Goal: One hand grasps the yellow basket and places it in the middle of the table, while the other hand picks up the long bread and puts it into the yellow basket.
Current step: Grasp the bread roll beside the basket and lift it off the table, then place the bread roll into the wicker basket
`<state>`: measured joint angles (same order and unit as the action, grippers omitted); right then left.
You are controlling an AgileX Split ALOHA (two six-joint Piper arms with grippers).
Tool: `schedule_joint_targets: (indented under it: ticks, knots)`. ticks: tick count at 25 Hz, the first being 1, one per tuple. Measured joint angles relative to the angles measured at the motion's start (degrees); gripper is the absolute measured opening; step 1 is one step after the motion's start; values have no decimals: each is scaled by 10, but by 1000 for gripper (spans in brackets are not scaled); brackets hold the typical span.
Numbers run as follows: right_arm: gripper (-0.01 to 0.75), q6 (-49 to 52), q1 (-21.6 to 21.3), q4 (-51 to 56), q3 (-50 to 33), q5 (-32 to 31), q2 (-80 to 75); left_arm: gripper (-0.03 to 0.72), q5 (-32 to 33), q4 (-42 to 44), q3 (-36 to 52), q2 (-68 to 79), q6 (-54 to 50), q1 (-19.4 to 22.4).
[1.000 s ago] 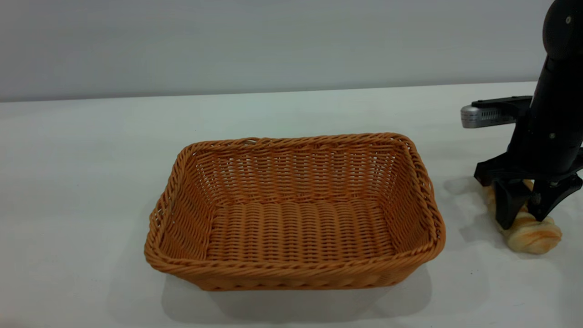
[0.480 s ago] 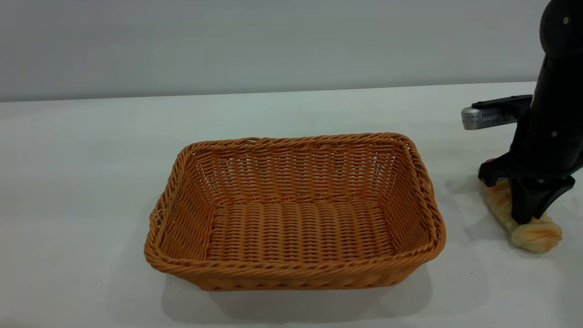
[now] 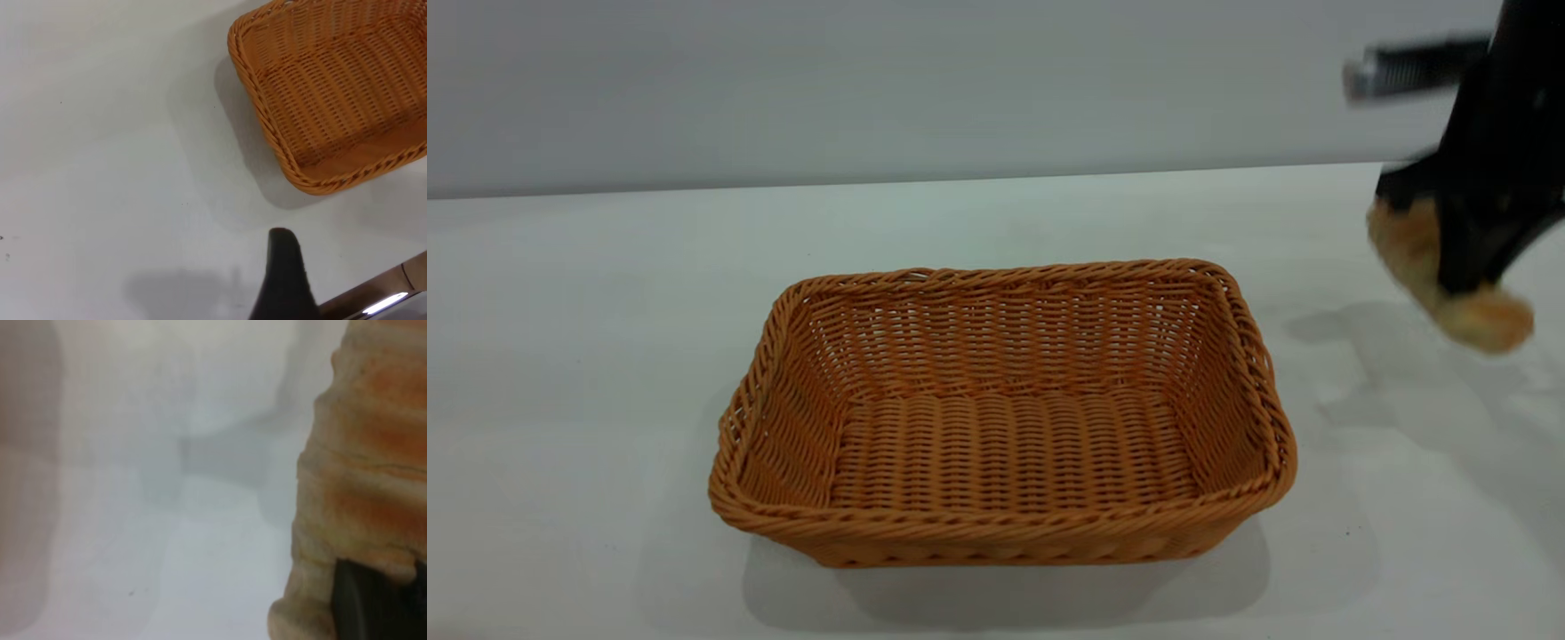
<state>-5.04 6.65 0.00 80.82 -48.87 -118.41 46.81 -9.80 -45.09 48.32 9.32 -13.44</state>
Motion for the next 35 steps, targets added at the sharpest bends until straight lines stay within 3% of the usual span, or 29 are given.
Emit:
schedule_joint_targets:
  ticks: [7, 13, 20, 35]
  knots:
    - [34, -7, 33, 22, 0, -19, 106, 584, 0, 6, 0, 0, -4, 0]
    - [34, -38, 116, 73, 0, -19, 117, 584, 0, 9, 0, 0, -14, 0]
    - [34, -55, 202, 100, 0, 26, 80, 584, 0, 9, 0, 0, -25, 0]
    - [51, -132, 219, 187, 0, 62, -28, 584, 0, 9, 0, 0, -29, 0]
